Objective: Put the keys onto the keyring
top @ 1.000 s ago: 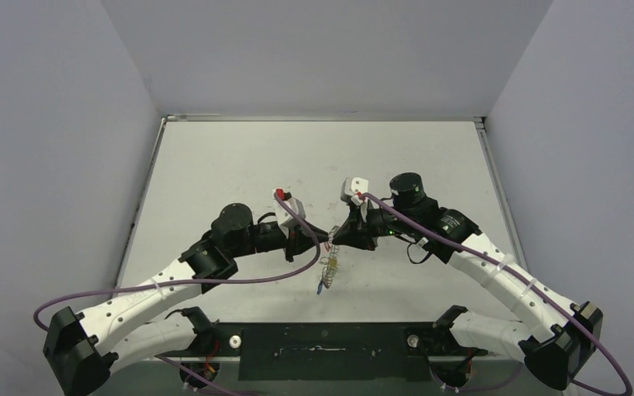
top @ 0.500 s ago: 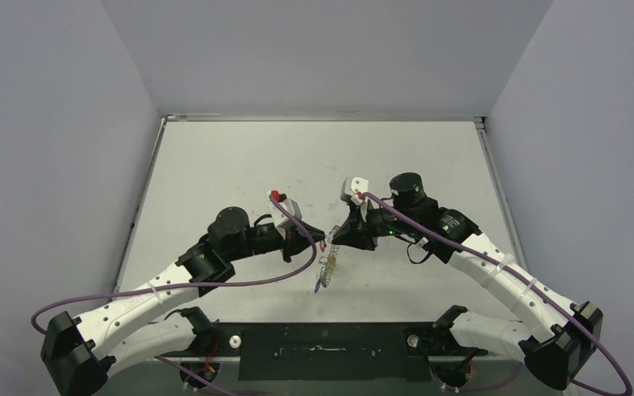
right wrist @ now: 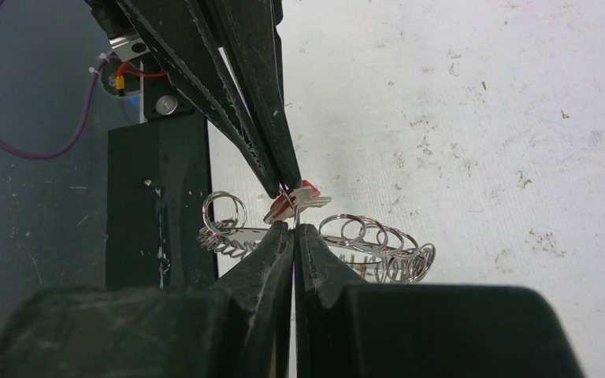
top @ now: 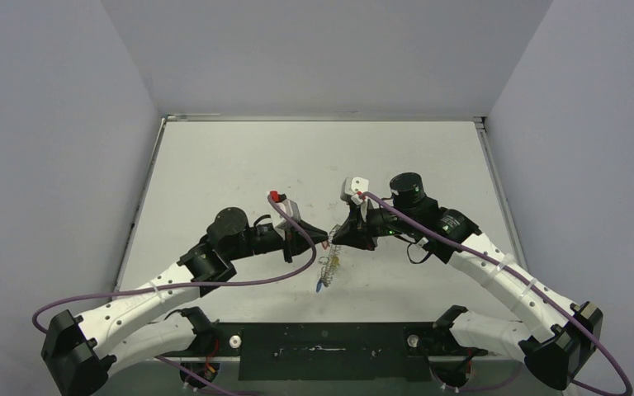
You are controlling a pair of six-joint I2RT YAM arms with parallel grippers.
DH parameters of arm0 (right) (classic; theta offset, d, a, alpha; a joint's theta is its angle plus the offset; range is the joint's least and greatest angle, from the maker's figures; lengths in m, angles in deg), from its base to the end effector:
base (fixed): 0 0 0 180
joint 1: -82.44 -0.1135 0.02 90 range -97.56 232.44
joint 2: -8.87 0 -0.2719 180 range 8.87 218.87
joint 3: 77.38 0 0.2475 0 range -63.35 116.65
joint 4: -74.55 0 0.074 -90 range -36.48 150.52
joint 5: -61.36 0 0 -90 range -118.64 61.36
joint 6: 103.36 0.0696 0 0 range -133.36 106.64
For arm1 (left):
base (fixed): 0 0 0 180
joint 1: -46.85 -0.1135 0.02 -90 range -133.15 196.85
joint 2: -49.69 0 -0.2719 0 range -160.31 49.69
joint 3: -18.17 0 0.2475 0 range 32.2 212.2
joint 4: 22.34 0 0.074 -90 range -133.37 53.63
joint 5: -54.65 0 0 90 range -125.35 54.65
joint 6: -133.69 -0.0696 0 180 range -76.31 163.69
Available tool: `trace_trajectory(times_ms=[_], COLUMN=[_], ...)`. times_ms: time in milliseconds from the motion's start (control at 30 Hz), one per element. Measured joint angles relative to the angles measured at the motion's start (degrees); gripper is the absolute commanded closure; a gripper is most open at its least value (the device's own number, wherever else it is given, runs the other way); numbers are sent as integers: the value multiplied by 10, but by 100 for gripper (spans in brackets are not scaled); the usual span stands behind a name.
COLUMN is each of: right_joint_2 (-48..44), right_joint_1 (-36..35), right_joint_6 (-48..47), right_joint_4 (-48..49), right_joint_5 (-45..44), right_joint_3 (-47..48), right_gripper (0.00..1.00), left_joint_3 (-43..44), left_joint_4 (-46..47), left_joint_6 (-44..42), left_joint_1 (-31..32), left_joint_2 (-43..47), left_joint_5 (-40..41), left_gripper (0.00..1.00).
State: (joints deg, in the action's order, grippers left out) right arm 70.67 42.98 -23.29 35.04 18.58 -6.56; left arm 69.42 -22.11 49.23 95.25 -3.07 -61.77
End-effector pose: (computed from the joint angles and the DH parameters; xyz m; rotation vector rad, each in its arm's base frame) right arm 0.1532 0.1923 0.3304 -1.3279 1.6561 1.1705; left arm 0.1356 -0.1994 0.3204 0.9611 1.4059 -1.0834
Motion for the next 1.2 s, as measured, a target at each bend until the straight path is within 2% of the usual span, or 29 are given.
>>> trace_trajectory(times_ms=[667,1200], right_joint_2=[0,0], right_joint_1=[0,0], right_joint_6=[2,3], right_joint_4=[2,2], right_joint_5=[-1,0], right_joint_3=[1,1], right_gripper=[100,100], left_joint_3=[-13,-41], left_joint_4=[-21,-22], left_joint_6=[0,18], left_joint_1=[3,6], left_joint_2=[0,7], left_joint_5=[12,52], left_gripper=[100,100])
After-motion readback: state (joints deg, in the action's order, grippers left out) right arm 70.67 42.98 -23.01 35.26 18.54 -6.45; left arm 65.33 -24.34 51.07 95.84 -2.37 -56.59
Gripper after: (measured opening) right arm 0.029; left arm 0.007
